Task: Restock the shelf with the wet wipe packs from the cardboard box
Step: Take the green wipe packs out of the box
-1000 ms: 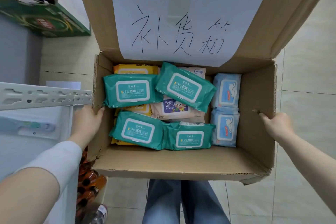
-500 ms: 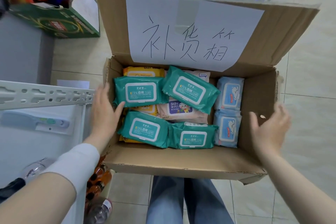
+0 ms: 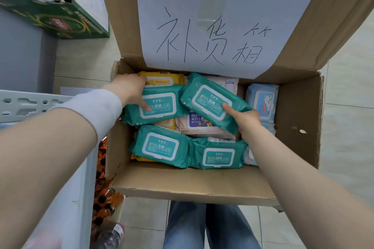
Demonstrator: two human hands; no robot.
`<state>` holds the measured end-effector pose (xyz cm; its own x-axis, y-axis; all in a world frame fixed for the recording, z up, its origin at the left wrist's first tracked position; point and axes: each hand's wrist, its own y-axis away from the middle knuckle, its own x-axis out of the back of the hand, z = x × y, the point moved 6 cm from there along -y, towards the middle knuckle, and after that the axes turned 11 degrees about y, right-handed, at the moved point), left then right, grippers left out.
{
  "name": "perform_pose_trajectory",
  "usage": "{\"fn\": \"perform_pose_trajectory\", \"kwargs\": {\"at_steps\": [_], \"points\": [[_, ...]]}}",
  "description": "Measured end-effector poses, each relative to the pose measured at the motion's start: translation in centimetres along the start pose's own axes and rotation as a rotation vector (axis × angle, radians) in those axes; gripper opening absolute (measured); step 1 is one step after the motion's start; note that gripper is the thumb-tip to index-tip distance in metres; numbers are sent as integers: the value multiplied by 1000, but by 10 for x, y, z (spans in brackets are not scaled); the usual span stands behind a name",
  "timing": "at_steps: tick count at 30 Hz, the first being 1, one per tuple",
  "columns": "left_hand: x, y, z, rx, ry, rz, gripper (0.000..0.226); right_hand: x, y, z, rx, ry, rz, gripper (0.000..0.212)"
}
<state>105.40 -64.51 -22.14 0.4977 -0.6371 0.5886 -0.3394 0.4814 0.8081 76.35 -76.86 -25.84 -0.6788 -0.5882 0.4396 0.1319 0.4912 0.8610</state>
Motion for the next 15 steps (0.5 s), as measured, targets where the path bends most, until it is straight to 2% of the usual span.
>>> {"fn": "perform_pose_trajectory", "kwargs": {"at_steps": [3,7,11,15], "points": [[-8,4,-2,26,121,-114,74,-3,8,0,-12,-78,-135,62],[-20,21,-1,67,442,-157,58,1,16,1,14,-161,-215,57],[-33,50,5,106,578,2,65,18,35,12,68,-206,-229,52],[-42,103,9,210,708,203,54,53,64,29,128,-203,-183,45]]}}
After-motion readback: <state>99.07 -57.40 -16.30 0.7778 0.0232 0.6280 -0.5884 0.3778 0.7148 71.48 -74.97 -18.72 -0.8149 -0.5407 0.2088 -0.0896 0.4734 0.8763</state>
